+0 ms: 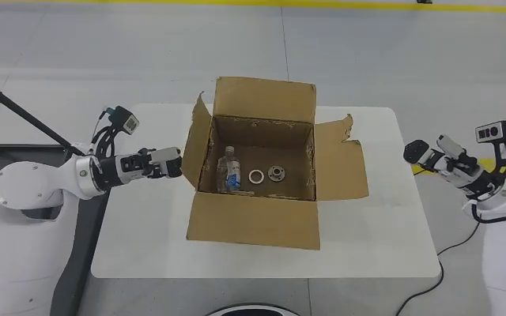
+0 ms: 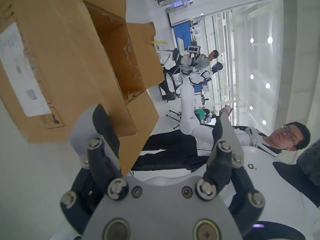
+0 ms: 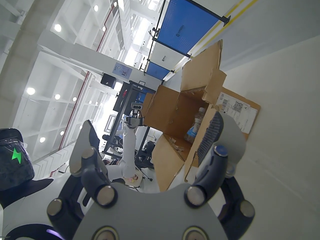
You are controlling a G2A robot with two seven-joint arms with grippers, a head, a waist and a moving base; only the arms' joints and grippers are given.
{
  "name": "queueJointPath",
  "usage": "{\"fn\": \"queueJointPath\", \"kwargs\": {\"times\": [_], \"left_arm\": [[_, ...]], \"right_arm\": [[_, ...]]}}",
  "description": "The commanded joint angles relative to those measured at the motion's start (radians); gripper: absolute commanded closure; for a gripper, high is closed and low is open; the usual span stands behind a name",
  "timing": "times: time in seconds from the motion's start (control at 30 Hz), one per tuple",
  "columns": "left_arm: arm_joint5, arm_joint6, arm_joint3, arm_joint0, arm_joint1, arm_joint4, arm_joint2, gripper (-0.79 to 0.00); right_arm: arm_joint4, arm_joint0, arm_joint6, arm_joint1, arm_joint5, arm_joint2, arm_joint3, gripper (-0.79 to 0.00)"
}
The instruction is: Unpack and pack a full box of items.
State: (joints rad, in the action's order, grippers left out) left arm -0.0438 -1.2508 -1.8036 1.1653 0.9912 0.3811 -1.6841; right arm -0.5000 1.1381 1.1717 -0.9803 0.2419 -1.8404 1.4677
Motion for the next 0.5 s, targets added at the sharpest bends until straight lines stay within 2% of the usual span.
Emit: {"fn": "queueJointPath", "kwargs": {"times": [0.0, 0.47], "left_arm": [[0.018, 0.012, -0.016, 0.001, 0.0, -0.024, 0.028, -0.785], [0.08, 0.192, -0.005, 0.009, 0.008, -0.104, 0.172, -0.785]], "right_arm": [[0.001, 0.004, -0.004, 0.001, 0.001, 0.006, 0.001, -0.785], [0.001, 0.012, -0.008, 0.011, 0.007, 0.035, -0.002, -0.785]]}}
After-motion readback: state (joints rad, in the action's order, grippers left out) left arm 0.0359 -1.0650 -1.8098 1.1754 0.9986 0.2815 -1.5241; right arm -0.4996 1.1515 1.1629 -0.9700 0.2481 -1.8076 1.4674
